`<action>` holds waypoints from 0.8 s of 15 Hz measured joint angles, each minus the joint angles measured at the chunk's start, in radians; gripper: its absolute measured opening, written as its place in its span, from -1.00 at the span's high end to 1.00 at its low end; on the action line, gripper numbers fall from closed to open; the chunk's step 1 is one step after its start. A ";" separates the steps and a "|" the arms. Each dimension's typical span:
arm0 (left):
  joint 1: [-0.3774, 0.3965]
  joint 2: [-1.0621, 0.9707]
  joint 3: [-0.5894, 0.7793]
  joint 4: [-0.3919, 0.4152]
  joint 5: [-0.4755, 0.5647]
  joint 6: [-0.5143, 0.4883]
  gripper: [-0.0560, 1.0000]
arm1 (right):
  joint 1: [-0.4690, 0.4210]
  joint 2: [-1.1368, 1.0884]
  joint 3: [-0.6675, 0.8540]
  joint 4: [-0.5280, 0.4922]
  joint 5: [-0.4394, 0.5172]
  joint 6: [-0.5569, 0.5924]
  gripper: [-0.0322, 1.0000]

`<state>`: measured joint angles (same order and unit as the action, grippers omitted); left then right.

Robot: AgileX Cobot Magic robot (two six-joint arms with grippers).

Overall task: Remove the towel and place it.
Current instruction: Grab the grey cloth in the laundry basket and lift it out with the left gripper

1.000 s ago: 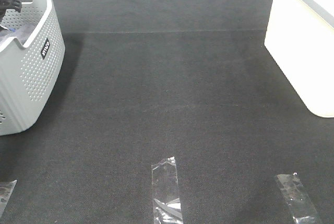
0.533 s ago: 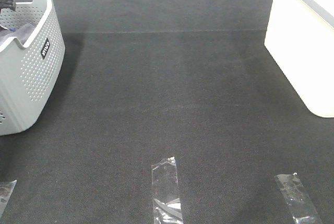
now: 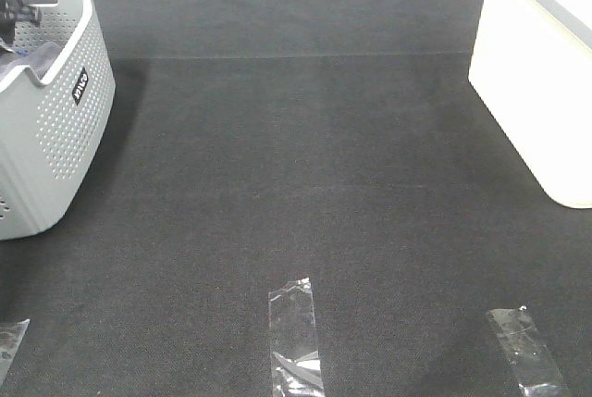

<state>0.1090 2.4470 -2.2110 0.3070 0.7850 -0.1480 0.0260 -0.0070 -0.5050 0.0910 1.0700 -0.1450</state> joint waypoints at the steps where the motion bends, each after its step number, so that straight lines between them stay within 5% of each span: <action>1: 0.000 0.013 0.000 0.010 0.002 0.001 -0.17 | 0.000 0.000 0.000 0.000 0.000 0.000 -0.57; 5: 0.000 0.037 0.000 0.021 0.003 0.002 0.25 | 0.000 0.000 0.000 -0.001 0.000 0.000 -0.57; 8: 0.000 0.028 0.000 0.021 0.000 0.002 0.84 | 0.000 0.000 0.000 -0.001 0.000 0.000 -0.57; 12: -0.018 -0.031 0.000 0.020 -0.002 0.003 0.89 | 0.000 0.000 0.000 -0.002 0.000 0.000 -0.57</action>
<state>0.0910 2.4160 -2.2110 0.3270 0.7830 -0.1450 0.0260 -0.0070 -0.5050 0.0890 1.0700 -0.1450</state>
